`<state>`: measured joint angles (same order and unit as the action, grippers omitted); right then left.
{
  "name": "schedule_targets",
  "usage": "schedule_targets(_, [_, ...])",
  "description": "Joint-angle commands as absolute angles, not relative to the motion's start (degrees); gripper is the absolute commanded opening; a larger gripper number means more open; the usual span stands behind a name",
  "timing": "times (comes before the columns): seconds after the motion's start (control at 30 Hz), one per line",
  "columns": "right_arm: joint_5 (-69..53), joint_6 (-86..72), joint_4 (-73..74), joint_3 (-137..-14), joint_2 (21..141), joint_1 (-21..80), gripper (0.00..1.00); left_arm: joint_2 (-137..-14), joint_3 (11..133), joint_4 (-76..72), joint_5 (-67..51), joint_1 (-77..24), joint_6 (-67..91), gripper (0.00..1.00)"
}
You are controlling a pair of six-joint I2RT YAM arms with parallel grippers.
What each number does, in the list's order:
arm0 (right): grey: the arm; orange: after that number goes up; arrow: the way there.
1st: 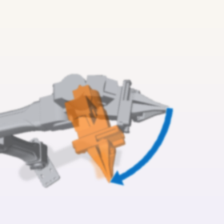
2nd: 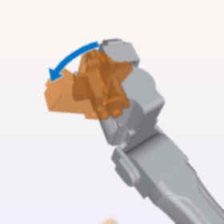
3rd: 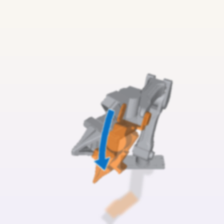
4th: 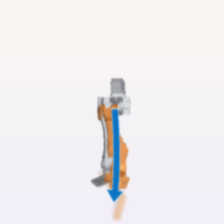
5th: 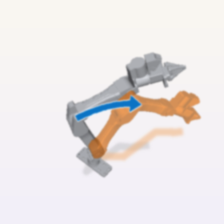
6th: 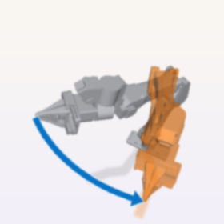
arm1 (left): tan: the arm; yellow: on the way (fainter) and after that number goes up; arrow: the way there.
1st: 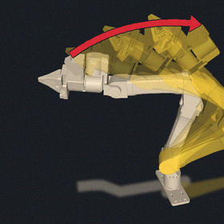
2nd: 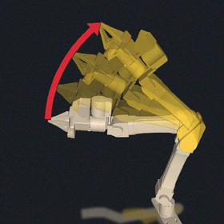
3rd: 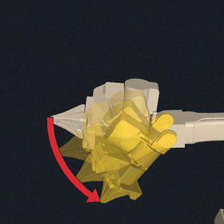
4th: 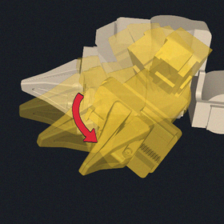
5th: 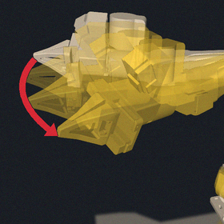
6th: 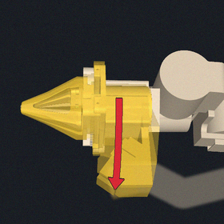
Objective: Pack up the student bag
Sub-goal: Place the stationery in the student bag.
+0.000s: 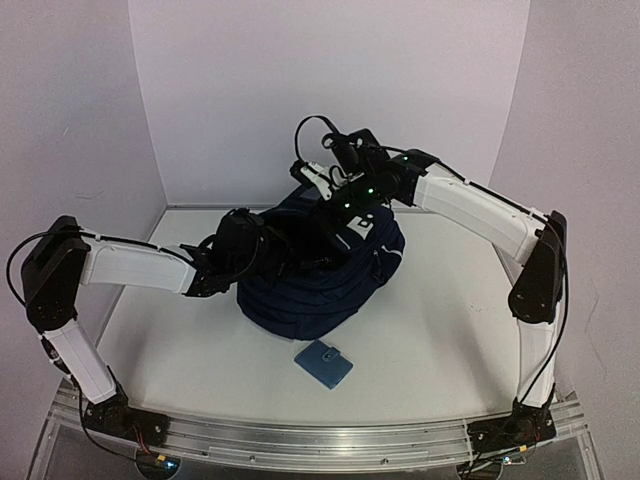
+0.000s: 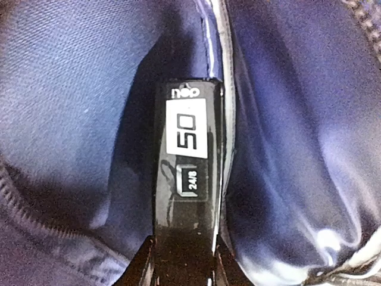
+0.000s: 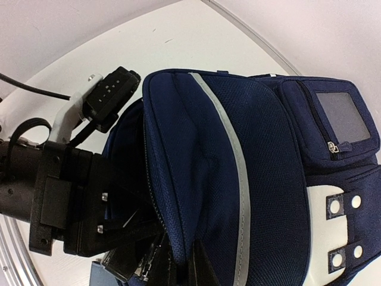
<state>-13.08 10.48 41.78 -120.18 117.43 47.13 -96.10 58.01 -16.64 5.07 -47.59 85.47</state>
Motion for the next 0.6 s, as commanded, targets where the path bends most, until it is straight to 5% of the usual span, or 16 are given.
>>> schedule_targets(0.0, [-18.62, 9.91, 38.04, -120.71, 112.87, 47.78, 0.0, -98.45, 57.2, -29.92, 9.46, -47.43, 87.1, 0.0])
schedule_targets(0.27, [-21.04, 8.75, 38.19, -119.88, 112.06, 47.83, 0.0, -106.93, 62.44, -41.5, 13.42, -45.68, 86.68, 0.01])
schedule_targets(0.43, [-18.94, 9.79, 38.31, -120.46, 112.18, 47.79, 0.0, -107.78, 68.3, -30.23, 12.0, -45.45, 86.83, 0.38])
schedule_targets(0.57, [-17.57, 10.19, 38.31, -121.56, 112.55, 47.64, 0.0, -103.65, 68.0, -18.19, 15.87, -46.38, 86.92, 0.53])
